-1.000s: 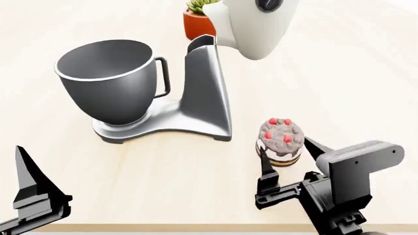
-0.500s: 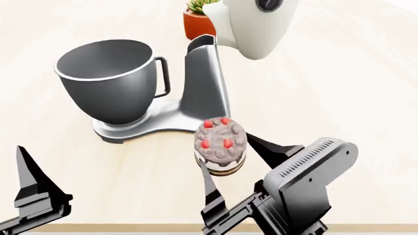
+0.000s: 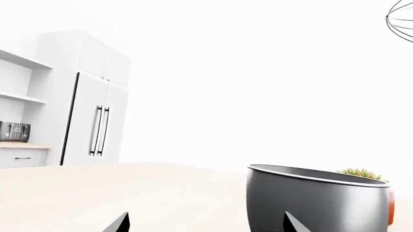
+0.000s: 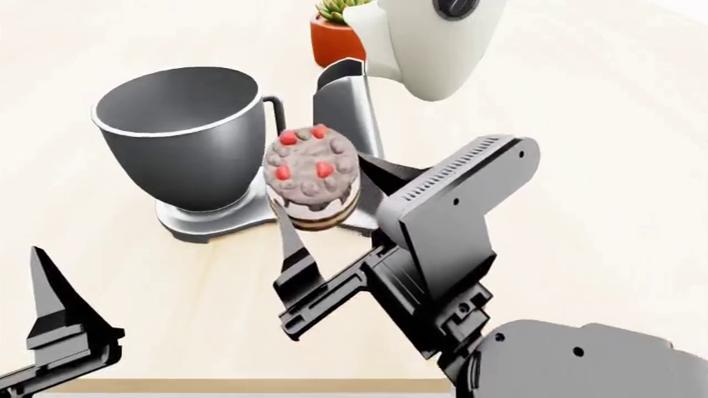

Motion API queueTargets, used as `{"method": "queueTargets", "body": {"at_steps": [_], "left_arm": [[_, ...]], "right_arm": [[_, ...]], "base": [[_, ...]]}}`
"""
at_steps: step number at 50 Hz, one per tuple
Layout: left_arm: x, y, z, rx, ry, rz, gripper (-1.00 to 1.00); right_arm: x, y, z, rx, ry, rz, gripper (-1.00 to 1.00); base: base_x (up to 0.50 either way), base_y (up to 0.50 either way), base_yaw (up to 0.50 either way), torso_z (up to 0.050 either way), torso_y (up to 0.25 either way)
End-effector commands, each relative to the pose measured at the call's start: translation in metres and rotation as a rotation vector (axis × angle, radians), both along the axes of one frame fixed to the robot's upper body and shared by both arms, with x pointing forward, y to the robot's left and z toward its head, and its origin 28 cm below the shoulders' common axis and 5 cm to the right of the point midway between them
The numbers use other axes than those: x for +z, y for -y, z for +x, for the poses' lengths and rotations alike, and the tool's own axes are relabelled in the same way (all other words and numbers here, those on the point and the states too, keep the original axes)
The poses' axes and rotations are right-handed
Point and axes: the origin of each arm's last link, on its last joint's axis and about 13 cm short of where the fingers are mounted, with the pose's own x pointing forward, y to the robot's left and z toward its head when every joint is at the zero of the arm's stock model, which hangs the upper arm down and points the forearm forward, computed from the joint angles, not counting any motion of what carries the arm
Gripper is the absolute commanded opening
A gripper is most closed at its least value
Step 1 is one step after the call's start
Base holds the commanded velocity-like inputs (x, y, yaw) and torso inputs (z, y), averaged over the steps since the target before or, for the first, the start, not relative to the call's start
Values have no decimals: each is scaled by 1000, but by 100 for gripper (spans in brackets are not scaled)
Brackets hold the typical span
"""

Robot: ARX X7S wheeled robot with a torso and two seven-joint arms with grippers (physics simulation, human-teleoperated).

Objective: Place the cake in the stand mixer bowl.

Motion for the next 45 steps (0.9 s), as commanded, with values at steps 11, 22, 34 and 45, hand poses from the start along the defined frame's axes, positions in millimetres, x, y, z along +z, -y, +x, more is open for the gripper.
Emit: {"method": "queueTargets", "body": {"at_steps": [11,22,34,45], "left_arm": [[-1,-2,1,1,-3,-8,100],[-1,-3,1,6,-2,-8,100],[-2,-2,2,2,-6,-8,100],[-2,-2,2,2,-7,-11,100]], "right_arm": [[24,-26,29,40,64,25,-100],[24,-40,41,73,57,41,-100],[25,-51,61,71,36,77,-100],[43,-58,76,100,17,92,-100]], "base": [[0,0,0,0,0],[0,0,0,0,1],[0,0,0,0,0],[0,0,0,0,1]]}}
